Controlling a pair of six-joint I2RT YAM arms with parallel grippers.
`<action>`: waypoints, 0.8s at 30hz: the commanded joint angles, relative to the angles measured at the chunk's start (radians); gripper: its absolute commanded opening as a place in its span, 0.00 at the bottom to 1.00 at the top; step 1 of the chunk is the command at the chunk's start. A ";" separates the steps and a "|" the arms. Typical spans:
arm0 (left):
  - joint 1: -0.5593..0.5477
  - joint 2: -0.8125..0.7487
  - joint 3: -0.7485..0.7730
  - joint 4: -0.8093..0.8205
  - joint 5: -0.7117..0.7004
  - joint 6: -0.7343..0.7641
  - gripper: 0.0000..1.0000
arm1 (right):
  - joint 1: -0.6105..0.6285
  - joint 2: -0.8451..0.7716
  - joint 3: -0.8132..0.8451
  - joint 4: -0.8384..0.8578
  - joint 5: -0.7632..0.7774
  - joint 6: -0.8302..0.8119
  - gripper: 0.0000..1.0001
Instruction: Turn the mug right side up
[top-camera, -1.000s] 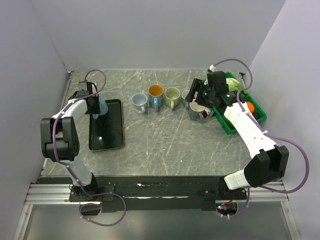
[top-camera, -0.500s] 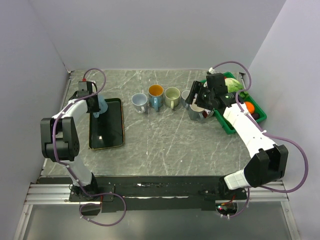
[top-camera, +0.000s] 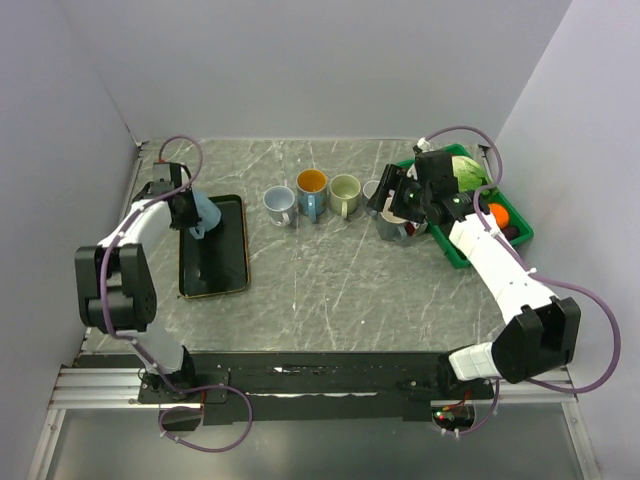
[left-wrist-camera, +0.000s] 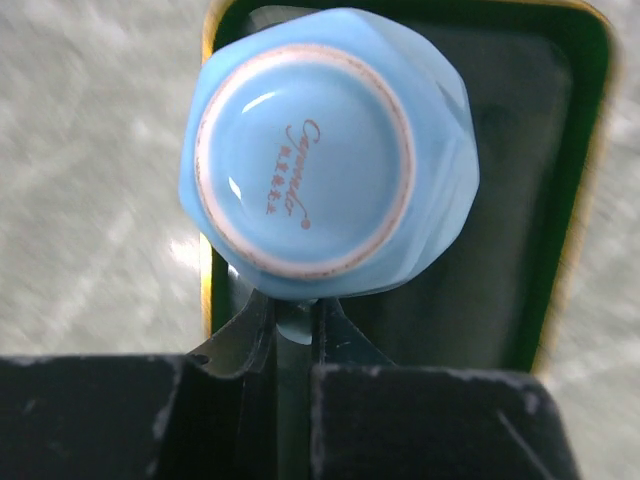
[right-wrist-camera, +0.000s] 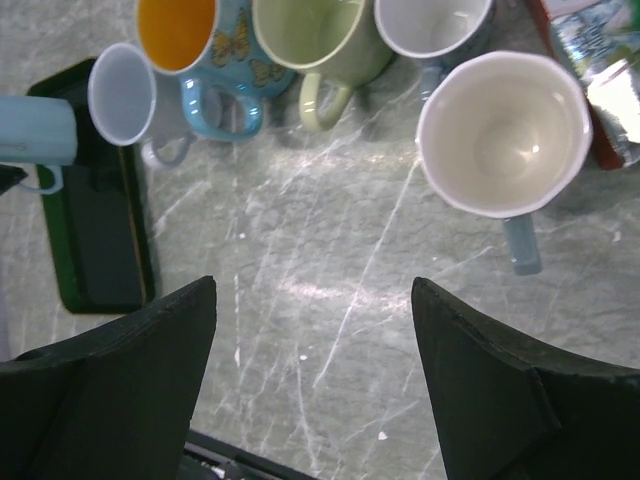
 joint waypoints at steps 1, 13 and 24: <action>-0.001 -0.188 0.041 -0.059 0.132 -0.168 0.01 | 0.006 -0.089 -0.038 0.109 -0.079 0.039 0.85; -0.003 -0.533 -0.011 0.020 0.533 -0.582 0.01 | 0.175 -0.067 -0.003 0.275 -0.347 0.110 0.91; -0.243 -0.650 -0.112 0.438 0.669 -0.990 0.01 | 0.285 0.058 0.085 0.580 -0.555 0.360 0.96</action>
